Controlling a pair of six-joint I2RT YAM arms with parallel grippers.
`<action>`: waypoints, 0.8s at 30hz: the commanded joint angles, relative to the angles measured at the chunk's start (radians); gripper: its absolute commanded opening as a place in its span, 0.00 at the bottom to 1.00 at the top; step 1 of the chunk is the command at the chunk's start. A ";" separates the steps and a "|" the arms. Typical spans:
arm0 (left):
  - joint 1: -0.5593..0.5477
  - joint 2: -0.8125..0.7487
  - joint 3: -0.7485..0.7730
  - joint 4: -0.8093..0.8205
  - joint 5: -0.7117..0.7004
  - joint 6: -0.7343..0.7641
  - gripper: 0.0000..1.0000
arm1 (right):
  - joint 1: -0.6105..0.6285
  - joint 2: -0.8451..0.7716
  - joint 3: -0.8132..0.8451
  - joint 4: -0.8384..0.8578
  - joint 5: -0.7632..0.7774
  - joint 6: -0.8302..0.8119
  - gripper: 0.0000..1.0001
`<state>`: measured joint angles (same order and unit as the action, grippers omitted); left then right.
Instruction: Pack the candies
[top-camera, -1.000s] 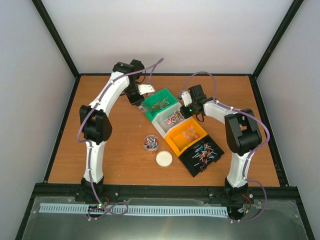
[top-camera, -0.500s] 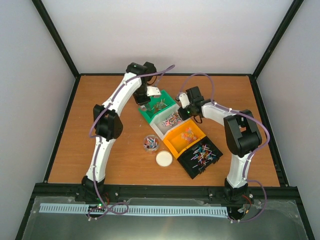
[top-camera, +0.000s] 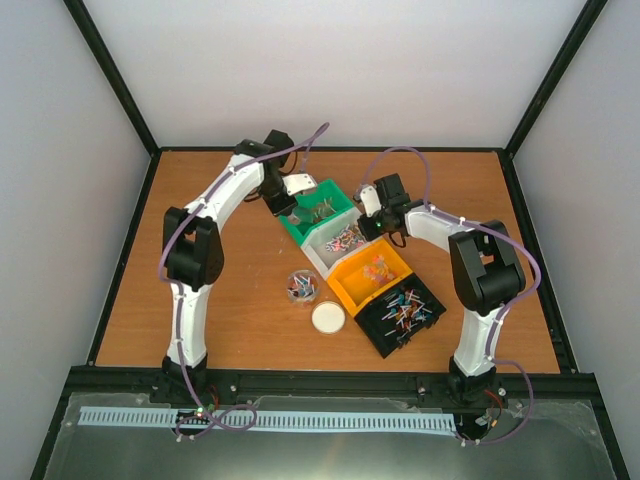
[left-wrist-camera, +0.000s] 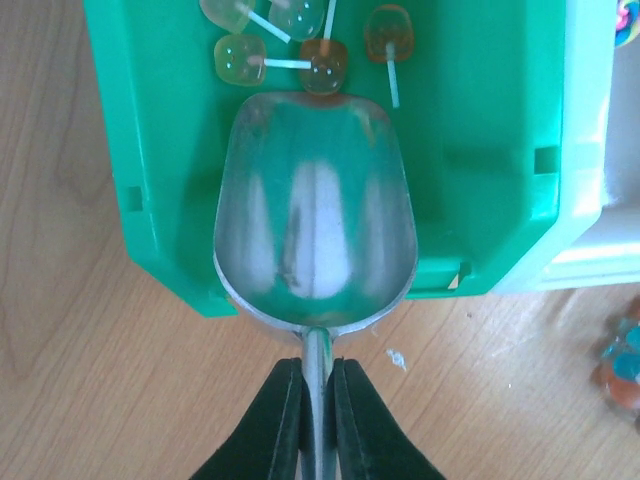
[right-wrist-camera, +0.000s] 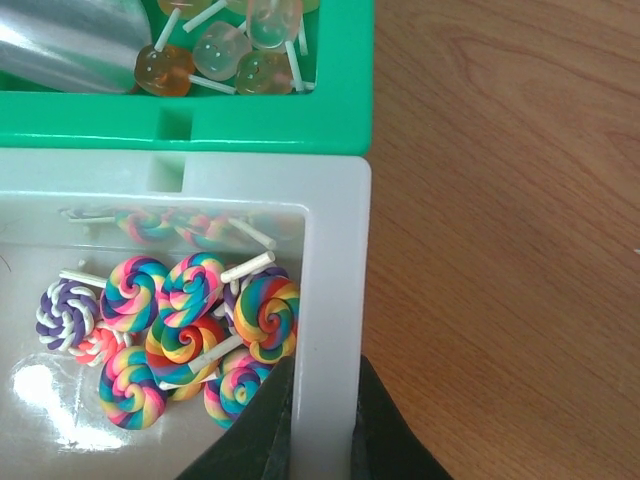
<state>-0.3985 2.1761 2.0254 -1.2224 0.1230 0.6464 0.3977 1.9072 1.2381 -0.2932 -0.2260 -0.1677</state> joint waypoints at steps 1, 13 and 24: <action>-0.033 0.097 -0.104 0.230 0.196 -0.059 0.01 | 0.020 -0.032 -0.015 0.043 -0.079 -0.025 0.03; -0.030 0.022 -0.225 0.325 0.167 -0.016 0.01 | 0.002 -0.032 -0.018 0.045 -0.070 -0.028 0.03; 0.005 -0.060 -0.421 0.590 0.397 -0.165 0.01 | -0.031 -0.028 -0.015 0.039 -0.134 -0.014 0.03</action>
<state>-0.3912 2.1246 1.6787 -0.6830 0.4160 0.5514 0.3714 1.8999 1.2228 -0.2764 -0.2497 -0.1558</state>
